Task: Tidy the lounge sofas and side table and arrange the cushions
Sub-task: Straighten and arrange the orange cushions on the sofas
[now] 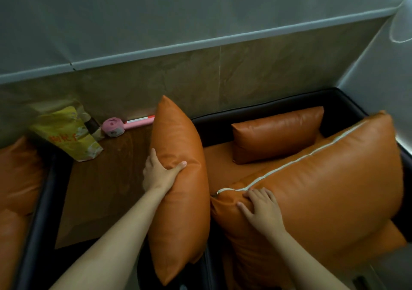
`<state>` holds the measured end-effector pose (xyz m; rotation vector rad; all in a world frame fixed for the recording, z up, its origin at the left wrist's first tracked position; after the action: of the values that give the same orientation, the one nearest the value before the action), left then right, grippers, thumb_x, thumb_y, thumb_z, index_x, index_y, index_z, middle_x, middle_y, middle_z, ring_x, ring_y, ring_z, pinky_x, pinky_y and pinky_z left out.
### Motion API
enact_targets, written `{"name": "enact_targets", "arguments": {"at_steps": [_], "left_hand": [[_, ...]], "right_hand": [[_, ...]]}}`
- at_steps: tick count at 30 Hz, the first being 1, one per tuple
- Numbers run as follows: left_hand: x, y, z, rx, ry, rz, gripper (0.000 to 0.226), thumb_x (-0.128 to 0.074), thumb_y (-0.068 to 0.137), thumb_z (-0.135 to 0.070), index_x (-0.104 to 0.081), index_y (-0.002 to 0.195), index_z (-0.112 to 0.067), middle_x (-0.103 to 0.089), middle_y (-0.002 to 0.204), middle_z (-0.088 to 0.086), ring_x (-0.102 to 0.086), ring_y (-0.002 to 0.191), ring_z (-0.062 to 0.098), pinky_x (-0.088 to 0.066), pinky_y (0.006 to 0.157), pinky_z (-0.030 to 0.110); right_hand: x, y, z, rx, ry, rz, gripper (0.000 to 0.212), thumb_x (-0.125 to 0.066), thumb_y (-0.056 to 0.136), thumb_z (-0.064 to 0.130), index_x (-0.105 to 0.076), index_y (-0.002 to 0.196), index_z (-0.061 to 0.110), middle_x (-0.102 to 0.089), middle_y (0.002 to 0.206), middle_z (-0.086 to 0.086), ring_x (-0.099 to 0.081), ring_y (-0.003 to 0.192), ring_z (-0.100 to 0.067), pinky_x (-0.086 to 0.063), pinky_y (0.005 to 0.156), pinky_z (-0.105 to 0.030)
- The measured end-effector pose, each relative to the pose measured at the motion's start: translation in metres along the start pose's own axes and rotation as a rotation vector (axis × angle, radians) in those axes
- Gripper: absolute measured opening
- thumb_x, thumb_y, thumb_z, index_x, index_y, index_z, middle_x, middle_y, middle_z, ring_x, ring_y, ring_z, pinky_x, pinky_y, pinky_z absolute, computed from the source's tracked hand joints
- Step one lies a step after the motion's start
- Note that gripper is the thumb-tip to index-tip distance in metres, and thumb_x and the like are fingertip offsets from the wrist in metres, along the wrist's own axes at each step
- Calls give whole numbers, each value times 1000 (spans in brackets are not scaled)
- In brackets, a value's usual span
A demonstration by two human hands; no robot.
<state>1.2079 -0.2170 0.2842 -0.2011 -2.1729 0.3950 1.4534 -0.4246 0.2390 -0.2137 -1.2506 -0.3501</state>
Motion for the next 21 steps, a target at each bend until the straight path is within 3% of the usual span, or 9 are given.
{"name": "enact_targets", "arguments": {"at_steps": [7,14,16,19,21], "left_hand": [[-3,-3,-4,-6,31,14,117,-70,69,-69,-2,154,-26,-14,160,7,-21,144,35,-27,112,54],[-6,-12,-19,-26,99,6,112,-66,73,-68,-2,154,-25,-15,160,9,-23,143,36,-28,112,55],[-6,-14,-22,-44,111,11,106,-65,77,-64,-4,154,-24,-18,160,10,-26,142,38,-30,111,53],[-3,-16,-22,-53,103,10,102,-65,79,-62,-8,155,-25,-24,158,10,-32,139,39,-34,108,51],[0,-18,-21,-52,94,4,101,-66,79,-61,-11,154,-25,-28,157,9,-35,137,38,-36,106,50]], "right_hand": [[21,-51,-7,-56,-3,-47,50,-30,94,58,-67,106,26,-68,107,8,-62,103,-13,-21,104,-24],[28,-78,-9,-137,-18,-89,57,-23,92,64,-62,115,30,-64,109,11,-58,104,-12,-34,102,-32],[30,-78,-8,-142,-50,-103,58,-22,92,64,-62,120,32,-64,105,11,-58,101,-13,-39,97,-33],[37,-79,-8,-120,-124,-143,52,-29,93,59,-69,113,33,-62,89,9,-59,86,-14,-48,81,-33],[36,-83,-11,-100,-149,-150,56,-23,96,60,-71,109,33,-59,85,8,-57,82,-14,-49,76,-32]]}}
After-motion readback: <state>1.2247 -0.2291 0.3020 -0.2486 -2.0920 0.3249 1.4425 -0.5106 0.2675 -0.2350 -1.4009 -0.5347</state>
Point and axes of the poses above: each hand's wrist, its own y-axis towards the middle knuckle, its own x-axis out of the back of the hand, z = x × y, the point moved 9 cm from there along y, towards the middle knuckle
